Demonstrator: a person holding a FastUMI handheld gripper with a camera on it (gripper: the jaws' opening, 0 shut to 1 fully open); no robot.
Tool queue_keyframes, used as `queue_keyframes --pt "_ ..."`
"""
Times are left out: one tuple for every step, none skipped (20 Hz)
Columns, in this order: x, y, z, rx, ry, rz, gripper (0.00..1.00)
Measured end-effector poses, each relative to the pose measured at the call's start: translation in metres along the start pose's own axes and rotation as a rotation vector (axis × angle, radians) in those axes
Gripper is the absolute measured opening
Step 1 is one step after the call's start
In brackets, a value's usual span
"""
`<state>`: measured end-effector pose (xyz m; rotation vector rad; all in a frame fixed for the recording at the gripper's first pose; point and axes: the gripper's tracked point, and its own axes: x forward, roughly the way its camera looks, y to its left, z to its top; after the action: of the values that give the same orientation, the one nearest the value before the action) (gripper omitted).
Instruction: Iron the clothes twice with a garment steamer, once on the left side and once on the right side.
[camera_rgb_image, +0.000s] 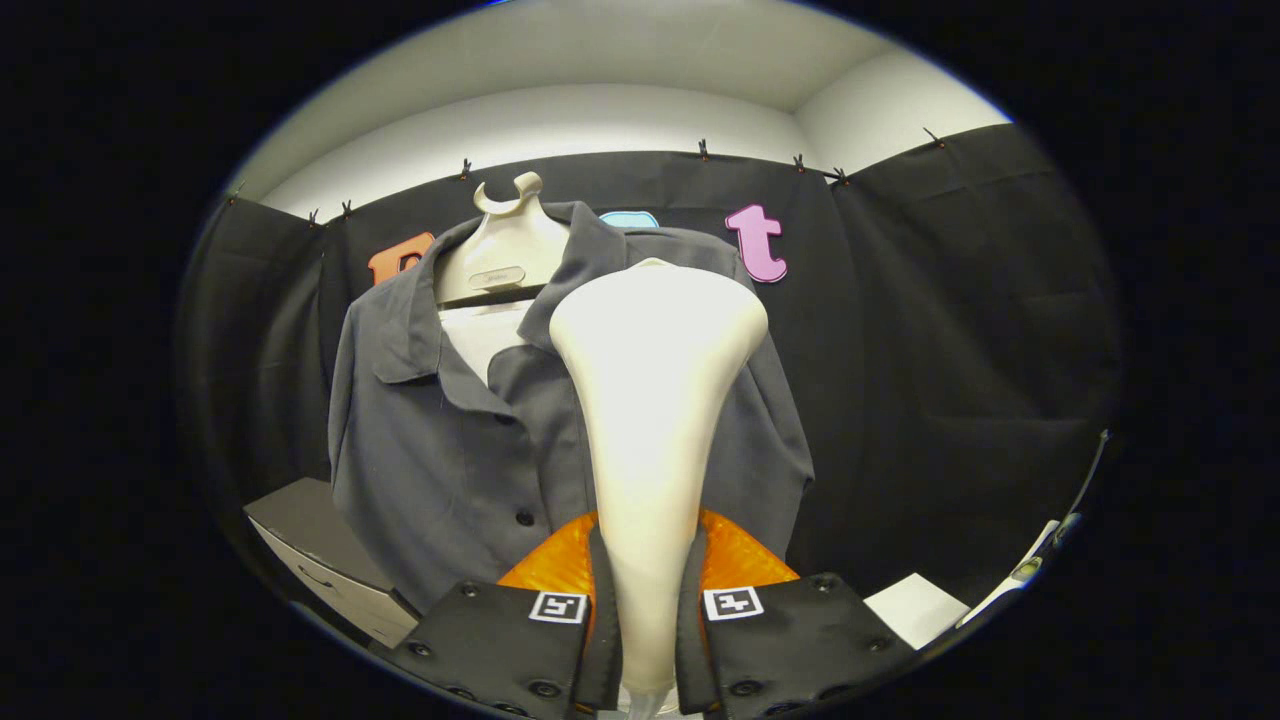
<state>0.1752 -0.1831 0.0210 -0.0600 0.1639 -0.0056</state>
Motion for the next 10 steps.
queue_keyframes --pt "0.006 0.000 0.004 0.000 -0.001 0.004 0.29" --pt "0.013 0.000 0.007 0.001 0.000 0.006 0.29" --pt "0.020 0.000 0.007 0.000 0.002 0.007 0.29" --pt "0.026 0.000 0.006 -0.004 0.008 0.009 0.29" --pt "0.031 0.001 0.002 -0.006 0.014 0.011 0.29" --pt "0.036 0.001 -0.002 -0.005 0.023 0.013 0.29" --pt "0.037 0.000 -0.009 -0.002 0.033 0.014 0.29" --pt "0.040 -0.001 -0.014 0.001 0.041 0.016 0.29" --pt "0.040 -0.002 -0.017 0.005 0.043 0.019 0.29" --pt "0.040 -0.003 -0.020 0.007 0.047 0.020 0.29"
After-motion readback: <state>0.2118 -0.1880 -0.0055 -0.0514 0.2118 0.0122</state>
